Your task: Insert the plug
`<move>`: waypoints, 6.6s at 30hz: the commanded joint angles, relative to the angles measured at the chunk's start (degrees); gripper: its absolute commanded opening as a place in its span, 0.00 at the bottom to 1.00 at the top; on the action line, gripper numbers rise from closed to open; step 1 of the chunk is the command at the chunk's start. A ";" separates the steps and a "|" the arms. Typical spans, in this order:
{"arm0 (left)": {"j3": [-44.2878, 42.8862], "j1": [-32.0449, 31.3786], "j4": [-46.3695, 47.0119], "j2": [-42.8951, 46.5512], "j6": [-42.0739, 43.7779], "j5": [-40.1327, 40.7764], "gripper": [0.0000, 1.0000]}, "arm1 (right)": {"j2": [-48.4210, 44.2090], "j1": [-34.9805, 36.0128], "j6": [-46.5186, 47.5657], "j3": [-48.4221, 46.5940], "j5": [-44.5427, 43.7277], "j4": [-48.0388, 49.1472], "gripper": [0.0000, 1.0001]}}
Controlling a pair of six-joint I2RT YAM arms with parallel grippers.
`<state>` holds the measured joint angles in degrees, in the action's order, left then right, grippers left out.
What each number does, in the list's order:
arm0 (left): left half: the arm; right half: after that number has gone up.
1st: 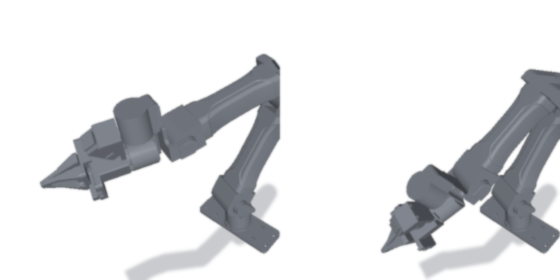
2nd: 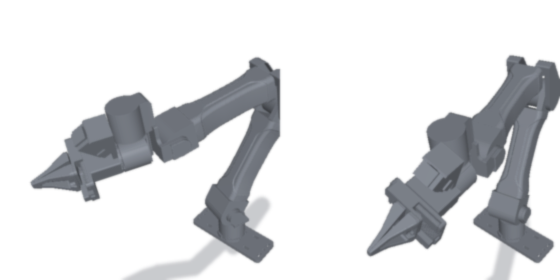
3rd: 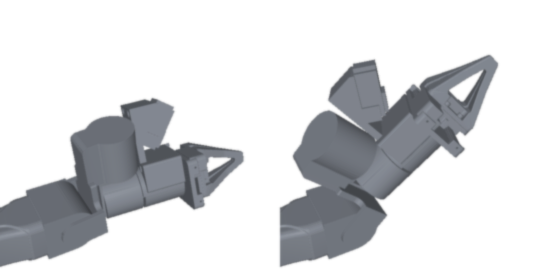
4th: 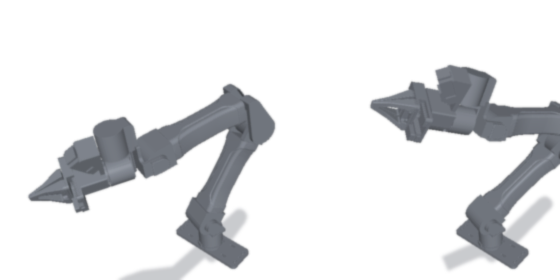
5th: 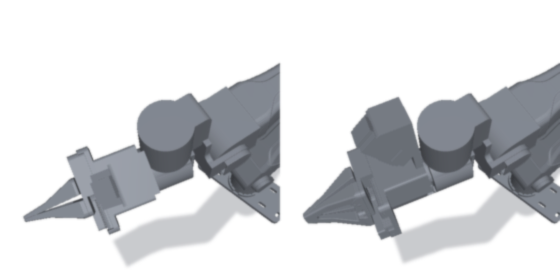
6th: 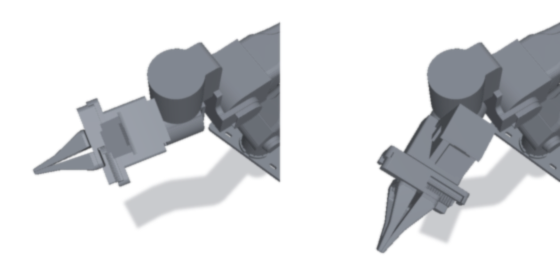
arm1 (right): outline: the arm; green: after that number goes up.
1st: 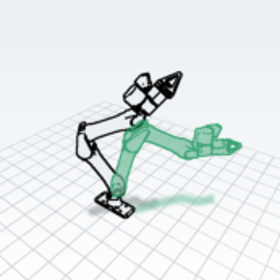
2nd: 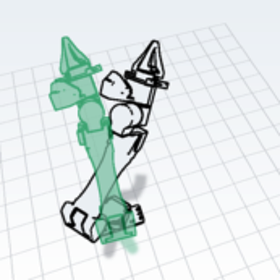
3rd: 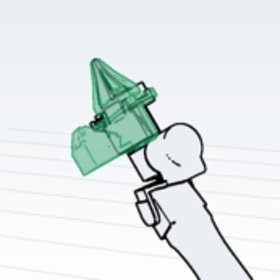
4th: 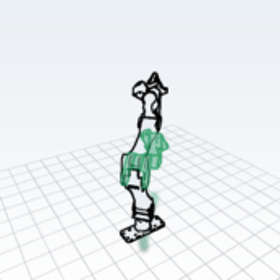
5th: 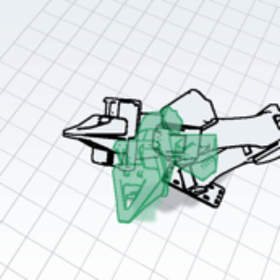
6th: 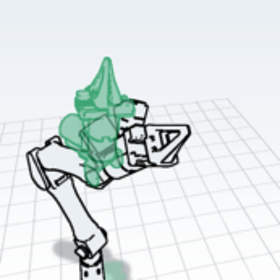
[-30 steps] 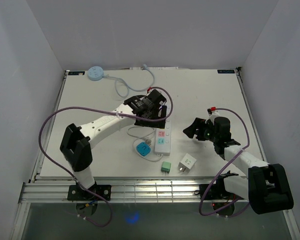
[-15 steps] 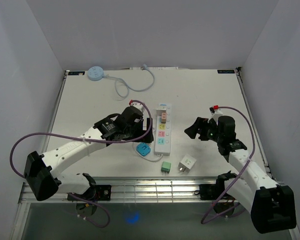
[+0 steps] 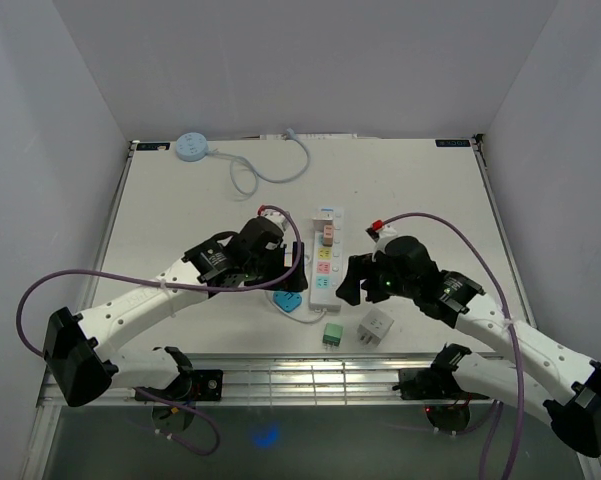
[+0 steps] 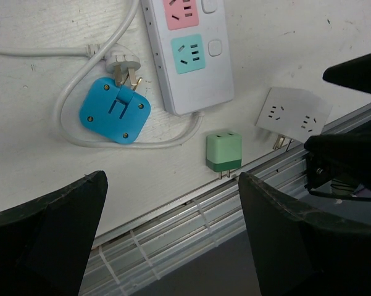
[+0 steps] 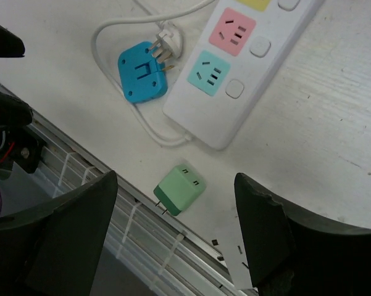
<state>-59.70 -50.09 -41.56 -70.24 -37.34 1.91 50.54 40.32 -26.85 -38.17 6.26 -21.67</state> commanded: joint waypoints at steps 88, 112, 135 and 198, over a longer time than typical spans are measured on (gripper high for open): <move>-2.09 18.01 3.50 -2.19 5.53 -48.23 0.95 | 2.54 38.26 30.89 -0.05 -28.15 24.75 0.24; -1.21 14.31 6.76 -4.91 3.77 -49.46 0.70 | 5.36 33.95 36.26 -5.33 -23.23 25.19 0.21; -3.23 14.23 5.09 -4.56 5.35 -47.70 0.43 | 4.56 33.69 36.34 -4.19 -23.05 24.57 0.20; -33.81 8.70 -0.80 -31.36 3.42 -7.74 0.00 | -2.38 -18.61 5.06 19.45 -17.68 34.06 0.90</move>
<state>-89.84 -38.70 -40.82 -101.65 -33.89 -11.62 48.99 22.06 -20.03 -19.22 -12.45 8.58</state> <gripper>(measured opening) 0.405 0.897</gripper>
